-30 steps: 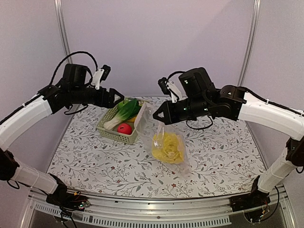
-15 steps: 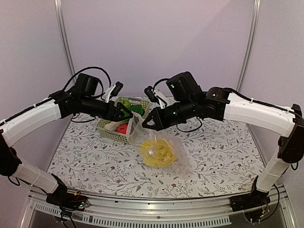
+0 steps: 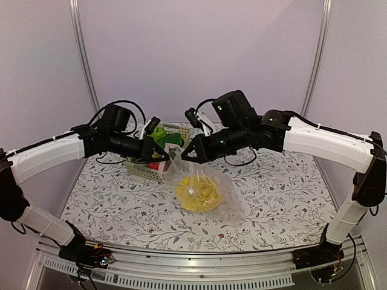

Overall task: Place the food in the zip-top bag and seal the zipper
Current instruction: Pass from the right arm to the left, then adjust the zipper food storage bag at the center of the board.

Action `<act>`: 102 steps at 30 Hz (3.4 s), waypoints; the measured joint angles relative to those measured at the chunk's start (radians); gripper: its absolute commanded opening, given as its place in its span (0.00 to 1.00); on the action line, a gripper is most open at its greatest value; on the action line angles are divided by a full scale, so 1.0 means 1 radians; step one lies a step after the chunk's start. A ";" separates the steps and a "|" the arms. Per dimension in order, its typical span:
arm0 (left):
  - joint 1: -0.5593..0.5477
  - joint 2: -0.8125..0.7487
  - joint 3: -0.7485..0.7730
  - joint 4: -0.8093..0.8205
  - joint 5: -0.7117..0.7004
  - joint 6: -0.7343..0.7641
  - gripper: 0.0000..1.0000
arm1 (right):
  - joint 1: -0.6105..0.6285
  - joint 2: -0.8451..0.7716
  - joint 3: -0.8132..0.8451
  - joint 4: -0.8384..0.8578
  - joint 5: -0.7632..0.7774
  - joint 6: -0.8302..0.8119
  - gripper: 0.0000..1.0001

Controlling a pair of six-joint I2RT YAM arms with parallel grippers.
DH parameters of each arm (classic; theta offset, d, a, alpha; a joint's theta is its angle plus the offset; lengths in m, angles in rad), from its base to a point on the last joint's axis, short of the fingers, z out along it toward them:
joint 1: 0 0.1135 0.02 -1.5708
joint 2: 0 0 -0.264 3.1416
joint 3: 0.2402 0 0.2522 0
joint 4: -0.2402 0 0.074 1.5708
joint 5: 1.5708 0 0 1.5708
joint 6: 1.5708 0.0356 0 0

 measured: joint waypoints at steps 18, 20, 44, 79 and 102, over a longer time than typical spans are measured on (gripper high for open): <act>0.127 -0.165 -0.231 0.223 -0.064 -0.283 0.00 | -0.034 -0.190 -0.154 -0.051 0.145 0.006 0.90; 0.151 -0.159 -0.247 0.227 -0.067 -0.291 0.00 | -0.034 -0.284 -0.239 -0.045 0.171 0.021 0.90; 0.208 -0.137 -0.230 0.181 0.055 -0.110 0.00 | -0.166 -0.307 -0.722 0.262 0.187 0.276 0.84; 0.209 -0.359 -0.140 0.102 0.061 0.061 0.00 | -0.298 -0.167 -0.452 0.346 0.096 0.244 0.00; 0.135 -0.352 -0.255 0.240 0.061 0.011 0.02 | -0.132 -0.333 -0.520 0.323 0.319 0.177 0.00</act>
